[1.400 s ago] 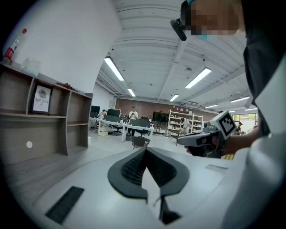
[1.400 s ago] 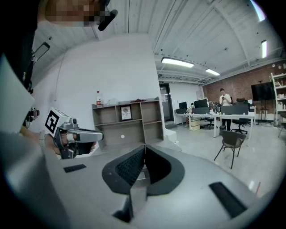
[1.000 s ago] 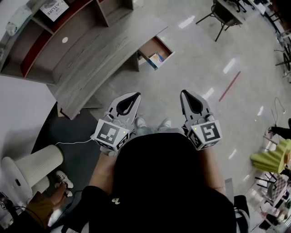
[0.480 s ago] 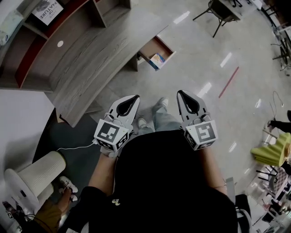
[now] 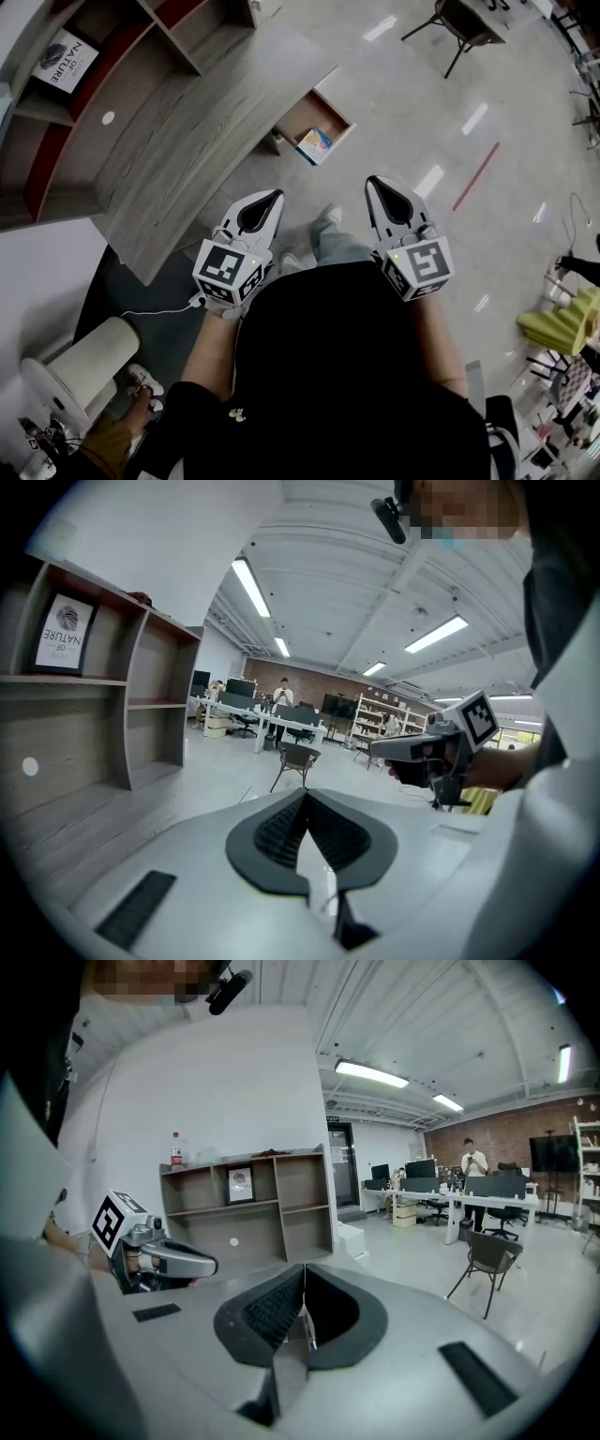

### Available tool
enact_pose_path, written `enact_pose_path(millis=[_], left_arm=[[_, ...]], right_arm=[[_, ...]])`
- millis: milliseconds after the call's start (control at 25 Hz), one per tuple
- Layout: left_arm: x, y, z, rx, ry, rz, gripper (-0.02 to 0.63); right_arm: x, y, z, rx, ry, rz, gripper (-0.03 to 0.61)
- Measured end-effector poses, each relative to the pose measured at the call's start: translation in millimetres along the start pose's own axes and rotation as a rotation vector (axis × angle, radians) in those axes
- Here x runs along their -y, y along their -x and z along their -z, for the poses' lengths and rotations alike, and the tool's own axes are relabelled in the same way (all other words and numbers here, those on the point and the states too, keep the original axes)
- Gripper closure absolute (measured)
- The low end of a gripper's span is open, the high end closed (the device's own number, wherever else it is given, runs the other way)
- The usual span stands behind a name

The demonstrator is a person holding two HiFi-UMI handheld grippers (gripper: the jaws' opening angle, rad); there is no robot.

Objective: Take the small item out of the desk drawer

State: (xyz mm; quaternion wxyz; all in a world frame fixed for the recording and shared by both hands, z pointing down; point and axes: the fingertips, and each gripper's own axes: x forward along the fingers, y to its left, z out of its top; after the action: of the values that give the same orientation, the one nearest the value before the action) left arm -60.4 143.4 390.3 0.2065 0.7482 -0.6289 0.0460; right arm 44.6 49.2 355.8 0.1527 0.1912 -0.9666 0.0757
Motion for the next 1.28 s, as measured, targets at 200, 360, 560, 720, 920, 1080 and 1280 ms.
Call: enact_pose_path(millis=[200,360,560,720,920,1080,1280], left_arm=[[-15,-51,-6,-0.063,0.047,-0.037,0.604],[-26,-84,1,-0.129,0.103,-0.065,0.604],[-41,-112,20,-0.226,0.134,-0.110,0.604],[-57,-131,39,-0.294,0.181,-0.121,0.604],[-83,-149,65,-0.362,0.234,-0.105,0.604],[-108,-162,93,-0.431,0.259,-0.082,0.603],[-133,-176,134,-0.535,0.271,-0.037,0.598]], right_arm=[[55,-20,-10,0.006,-0.028,-0.020,0.580],[90,-31,-17,0.016,-0.065,-0.025,0.580],[116,-40,-11,0.006,-0.079,-0.031,0.580],[125,-49,-10,-0.014,-0.139,0.000,0.580],[128,-61,3,-0.065,-0.142,0.041,0.580],[122,-70,7,-0.090,-0.164,0.096,0.580],[112,-76,11,-0.120,-0.177,0.173,0.580]])
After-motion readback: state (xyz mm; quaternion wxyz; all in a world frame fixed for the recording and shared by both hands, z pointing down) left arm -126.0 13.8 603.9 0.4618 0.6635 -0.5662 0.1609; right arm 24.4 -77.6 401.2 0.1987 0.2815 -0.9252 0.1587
